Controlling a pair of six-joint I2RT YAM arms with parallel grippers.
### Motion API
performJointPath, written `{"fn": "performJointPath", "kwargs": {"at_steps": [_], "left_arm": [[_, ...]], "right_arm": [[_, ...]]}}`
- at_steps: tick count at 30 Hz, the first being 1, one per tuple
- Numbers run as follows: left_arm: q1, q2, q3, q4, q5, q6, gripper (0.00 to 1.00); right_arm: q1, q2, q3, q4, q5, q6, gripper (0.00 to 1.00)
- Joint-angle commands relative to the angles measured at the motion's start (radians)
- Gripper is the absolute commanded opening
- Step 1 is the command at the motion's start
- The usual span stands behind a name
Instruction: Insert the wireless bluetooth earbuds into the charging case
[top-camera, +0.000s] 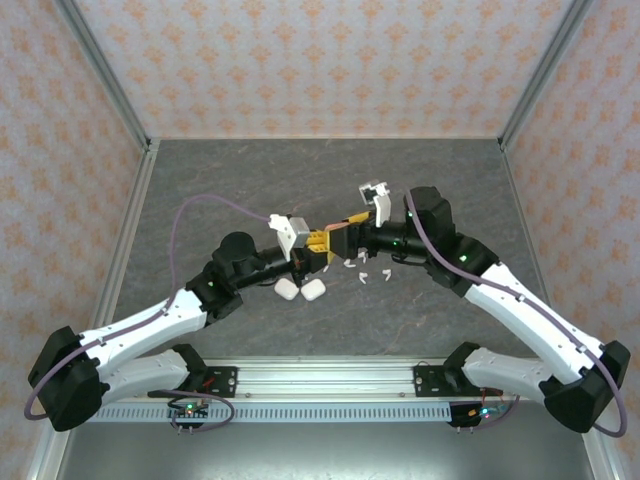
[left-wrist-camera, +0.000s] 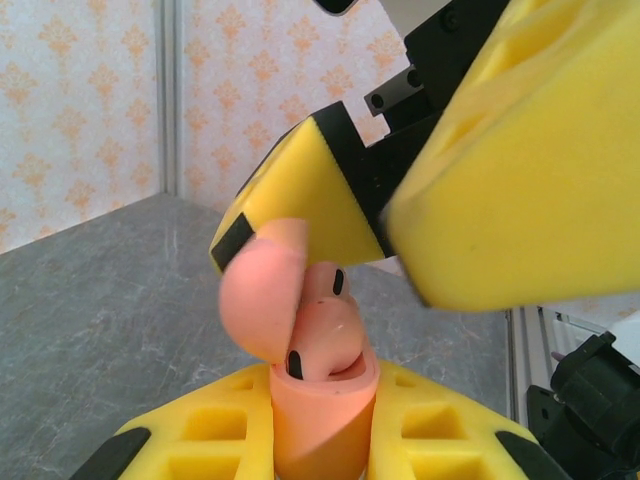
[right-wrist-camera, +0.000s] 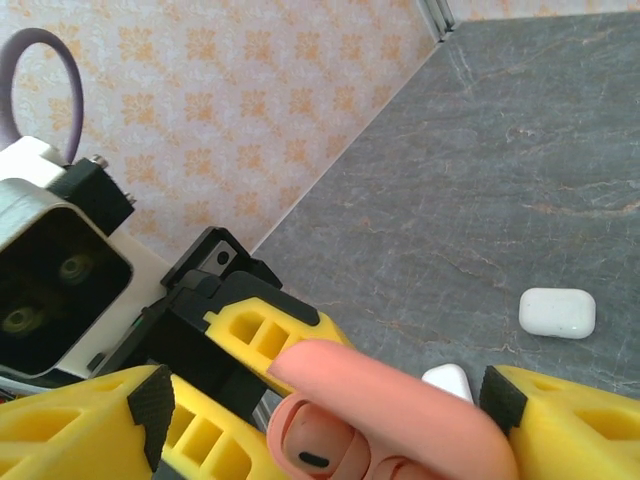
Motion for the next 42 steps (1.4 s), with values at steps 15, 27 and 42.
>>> {"fn": "performJointPath", "kwargs": {"at_steps": [15, 27, 42], "left_arm": [[-0.001, 0.007, 0.05, -0.077, -0.106, 0.021, 0.0], [0.201, 0.231, 0.213, -0.355, -0.12, -0.091, 0.0], [0.379, 0.743, 0.643, -0.729, 0.029, -0.145, 0.0]], "right_arm": [[0.001, -0.078, 0.009, -0.113, 0.31, -0.059, 0.93], [-0.001, -0.112, -0.036, -0.236, 0.674, -0.042, 0.99], [-0.001, -0.128, -0.081, -0.274, 0.71, -0.047, 0.99]]}}
